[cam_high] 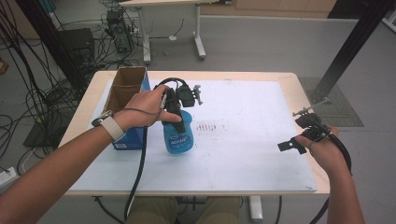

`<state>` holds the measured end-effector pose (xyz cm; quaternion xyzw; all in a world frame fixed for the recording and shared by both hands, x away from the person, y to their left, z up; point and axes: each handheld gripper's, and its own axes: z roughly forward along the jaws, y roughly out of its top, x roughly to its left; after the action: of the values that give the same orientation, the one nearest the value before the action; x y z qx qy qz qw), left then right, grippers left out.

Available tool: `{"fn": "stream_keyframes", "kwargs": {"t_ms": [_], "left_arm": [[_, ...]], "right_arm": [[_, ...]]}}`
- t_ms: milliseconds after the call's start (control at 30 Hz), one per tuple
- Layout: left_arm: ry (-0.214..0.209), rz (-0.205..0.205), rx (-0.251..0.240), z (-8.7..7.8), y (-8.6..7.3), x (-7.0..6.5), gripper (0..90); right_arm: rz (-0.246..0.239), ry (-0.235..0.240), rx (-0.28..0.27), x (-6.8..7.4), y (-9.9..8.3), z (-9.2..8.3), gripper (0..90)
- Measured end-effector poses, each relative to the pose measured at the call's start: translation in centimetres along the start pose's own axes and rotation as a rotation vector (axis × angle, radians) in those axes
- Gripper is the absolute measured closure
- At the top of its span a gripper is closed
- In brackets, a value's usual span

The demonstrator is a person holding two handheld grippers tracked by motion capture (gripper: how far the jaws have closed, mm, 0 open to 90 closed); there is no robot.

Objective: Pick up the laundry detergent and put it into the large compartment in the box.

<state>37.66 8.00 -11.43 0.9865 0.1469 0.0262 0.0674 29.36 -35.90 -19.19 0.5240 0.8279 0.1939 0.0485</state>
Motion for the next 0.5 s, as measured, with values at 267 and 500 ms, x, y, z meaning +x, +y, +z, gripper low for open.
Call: {"fn": "stream_keyframes", "kwargs": {"t_ms": [267, 500], "left_arm": [[0.017, -0.03, 0.005, -2.1, 0.2, -0.3, 38.1], [0.036, -0.048, -0.018, -4.5, 0.1, -0.5, 38.1]], "right_arm": [[-0.004, -0.003, -0.007, 0.2, 0.1, -0.2, 9.3], [-0.005, -0.011, -0.008, 0.3, 0.2, -0.3, 9.3]]}}
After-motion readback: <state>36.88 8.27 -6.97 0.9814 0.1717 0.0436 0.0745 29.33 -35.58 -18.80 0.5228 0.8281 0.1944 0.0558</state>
